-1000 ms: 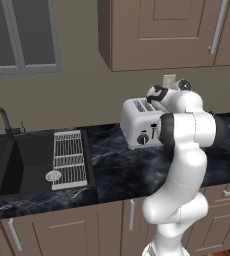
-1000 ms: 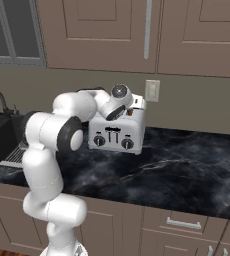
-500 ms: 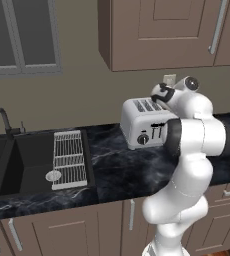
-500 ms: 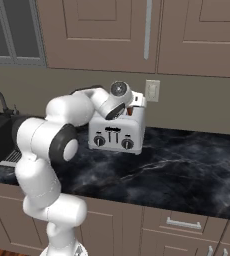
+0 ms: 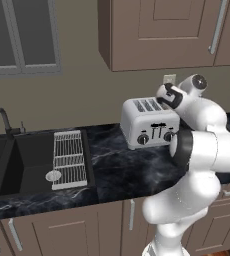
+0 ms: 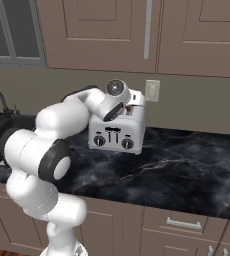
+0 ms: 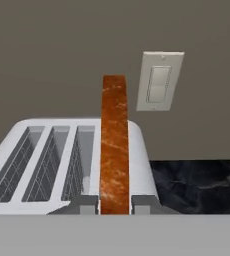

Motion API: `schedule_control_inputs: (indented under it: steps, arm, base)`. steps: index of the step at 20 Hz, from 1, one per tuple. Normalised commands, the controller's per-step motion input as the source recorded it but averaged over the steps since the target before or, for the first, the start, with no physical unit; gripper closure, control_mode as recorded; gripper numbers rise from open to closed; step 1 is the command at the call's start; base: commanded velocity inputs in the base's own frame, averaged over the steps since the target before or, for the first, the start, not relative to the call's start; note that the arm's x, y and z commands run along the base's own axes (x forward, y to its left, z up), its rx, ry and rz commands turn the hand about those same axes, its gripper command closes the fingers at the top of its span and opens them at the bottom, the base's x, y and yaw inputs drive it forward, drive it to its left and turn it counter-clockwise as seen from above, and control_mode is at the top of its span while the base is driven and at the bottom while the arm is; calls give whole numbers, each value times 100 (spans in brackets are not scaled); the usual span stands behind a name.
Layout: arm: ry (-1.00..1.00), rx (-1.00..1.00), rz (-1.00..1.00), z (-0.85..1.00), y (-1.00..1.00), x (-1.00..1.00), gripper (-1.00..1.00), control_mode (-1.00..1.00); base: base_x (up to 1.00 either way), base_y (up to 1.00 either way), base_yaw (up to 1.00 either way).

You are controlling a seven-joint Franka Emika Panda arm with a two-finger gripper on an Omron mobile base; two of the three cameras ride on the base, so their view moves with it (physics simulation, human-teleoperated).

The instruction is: Start the toaster. Once the lever pops up, take the bread to the plate on the dining counter.

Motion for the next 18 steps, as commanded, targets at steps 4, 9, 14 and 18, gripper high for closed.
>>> schedule_control_inputs:
  steps: [4, 9, 14, 18]
  arm:
    - [-2, 0, 0, 35, 4, -48, 100, -100]
    - [-3, 0, 0, 16, 0, -60, 100, -100]
    - [0, 0, 0, 13, 0, -75, 100, -100]
    - [0, 0, 0, 37, 0, -82, 100, -100]
  base:
    - [0, 0, 0]
    - [0, 0, 0]
    - [0, 0, 0]
    - [0, 0, 0]
